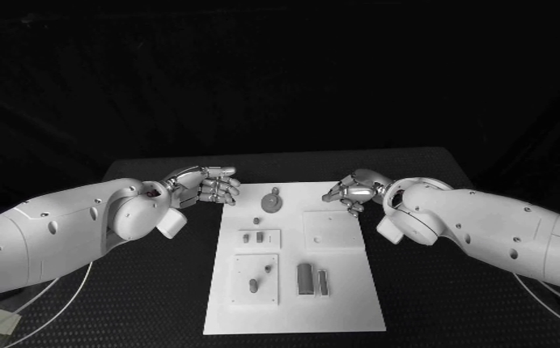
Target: Assemble the parts on the task board
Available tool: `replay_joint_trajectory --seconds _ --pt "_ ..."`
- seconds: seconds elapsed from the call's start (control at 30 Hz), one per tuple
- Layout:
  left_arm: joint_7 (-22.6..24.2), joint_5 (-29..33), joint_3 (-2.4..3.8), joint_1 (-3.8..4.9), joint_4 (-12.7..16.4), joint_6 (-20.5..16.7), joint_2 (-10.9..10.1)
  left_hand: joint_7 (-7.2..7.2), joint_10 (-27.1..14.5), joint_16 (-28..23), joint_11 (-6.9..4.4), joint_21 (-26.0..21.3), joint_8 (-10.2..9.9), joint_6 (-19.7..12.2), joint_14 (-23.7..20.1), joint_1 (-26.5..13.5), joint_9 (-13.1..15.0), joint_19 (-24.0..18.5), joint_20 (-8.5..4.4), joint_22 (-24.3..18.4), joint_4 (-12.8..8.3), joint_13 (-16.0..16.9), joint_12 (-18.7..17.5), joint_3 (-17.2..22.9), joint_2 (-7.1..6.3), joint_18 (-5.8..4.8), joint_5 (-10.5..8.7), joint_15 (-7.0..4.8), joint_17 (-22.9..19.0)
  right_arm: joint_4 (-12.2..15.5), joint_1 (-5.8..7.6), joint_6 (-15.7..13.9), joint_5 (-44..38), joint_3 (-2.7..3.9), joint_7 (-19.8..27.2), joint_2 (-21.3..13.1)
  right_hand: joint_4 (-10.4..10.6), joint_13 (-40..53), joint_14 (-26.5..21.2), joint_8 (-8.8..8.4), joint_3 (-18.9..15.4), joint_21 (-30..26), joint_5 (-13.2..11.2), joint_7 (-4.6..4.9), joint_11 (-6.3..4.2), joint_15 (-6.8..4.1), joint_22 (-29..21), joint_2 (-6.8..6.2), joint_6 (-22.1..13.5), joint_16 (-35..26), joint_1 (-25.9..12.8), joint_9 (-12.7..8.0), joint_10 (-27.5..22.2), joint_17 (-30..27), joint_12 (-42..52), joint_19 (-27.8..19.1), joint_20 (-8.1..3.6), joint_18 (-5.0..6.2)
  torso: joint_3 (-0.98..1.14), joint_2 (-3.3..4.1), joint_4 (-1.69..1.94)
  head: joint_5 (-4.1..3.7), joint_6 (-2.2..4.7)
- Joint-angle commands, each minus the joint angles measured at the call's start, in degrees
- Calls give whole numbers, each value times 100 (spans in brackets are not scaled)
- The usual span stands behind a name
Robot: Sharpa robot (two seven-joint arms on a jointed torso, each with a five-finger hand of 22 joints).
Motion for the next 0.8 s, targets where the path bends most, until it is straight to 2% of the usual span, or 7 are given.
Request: replay_joint_trajectory --seconds 0.03,0.17,0.3,0.4,0.53,0.6,0.8 --pt "403 46 9 69 -14 -617 71 -58 -154 -245 -12 -17 -23 -41 -71 -26 10 -111 44 -84 -76 -119 -5 49 30 -41 2 52 -151 -569 18 -239 1290 116 1469 201 -160 -220 -270 -39 -31 -259 -29 67 33 59 -38 142 -38 -350 -19 -10 -237 -163 -284 -306 116 6 0 -133 -31 45 208" --pt "567 47 10 122 -176 -970 213 -83 -406 -601 -6 -14 -80 -163 -181 -21 -25 -176 107 -187 -115 -329 -20 141 21 -4 -2 117 -341 -1276 18 -96 1567 269 1848 503 -260 -888 -793 -127 35 -823 -21 195 186 207 -298 213 -259 -1171 -85 -44 -645 -538 -1036 -893 345 -93 -10 -249 -65 81 347" --pt "773 92 15 123 -556 -1388 463 -144 -829 -1020 -37 -35 -163 -340 -520 -4 -83 -410 190 -319 -119 -588 -24 196 -5 -38 -3 182 -520 -1880 14 -140 1579 424 1994 786 -316 -2052 -1343 -189 158 -1579 -28 387 389 607 -678 283 -481 -2504 -103 -70 -835 -1148 -2186 -1701 629 -275 -9 -326 -88 110 500" --pt "893 338 19 123 -952 -1747 743 -161 -1107 -1280 -47 -31 -221 -467 -797 7 -121 -587 235 -414 -119 -750 -26 220 -20 -78 0 230 -636 -2391 -30 -56 1866 486 2154 1042 -323 -2566 -1295 -374 172 -1724 -29 437 468 712 -752 299 -878 -2922 -29 -174 -827 -1312 -2658 -1812 687 -288 7 -376 -124 147 614" --pt "951 401 32 122 -1247 -1881 945 -328 -1859 -1813 -148 -38 -445 -946 -1565 -31 -212 -1440 566 -733 -92 -1093 -12 217 -49 -86 -11 288 -898 -2558 -165 96 2056 740 2340 1143 -344 -3446 -2050 -330 171 -2373 6 475 781 1192 -988 429 -909 -3999 -46 -206 -1172 -1747 -3602 -2800 902 -551 22 -427 -152 199 745" --pt "948 404 39 122 -1345 -1846 1028 -435 -2156 -1942 -214 -37 -537 -1183 -1744 -38 -239 -1656 655 -856 -101 -1247 -25 220 -64 -86 -2 282 -970 -2615 -215 203 2058 767 2414 1175 -337 -3766 -2542 -362 135 -2611 -16 456 852 1391 -1092 448 -1006 -4471 -81 -248 -1367 -1964 -3938 -3107 972 -638 35 -447 -170 218 807" --pt "949 366 45 121 -1468 -1762 1155 -560 -2583 -2166 -283 -33 -622 -1540 -2137 -94 -228 -2123 839 -1069 -81 -1503 -15 175 -105 -86 -3 300 -1076 -2710 -283 273 2198 881 2531 1280 -379 -4425 -3359 -479 -337 -3017 -23 404 939 1543 -1274 419 -1343 -5211 -365 -371 -1868 -2360 -4607 -3545 1086 -762 94 -489 -172 271 924"
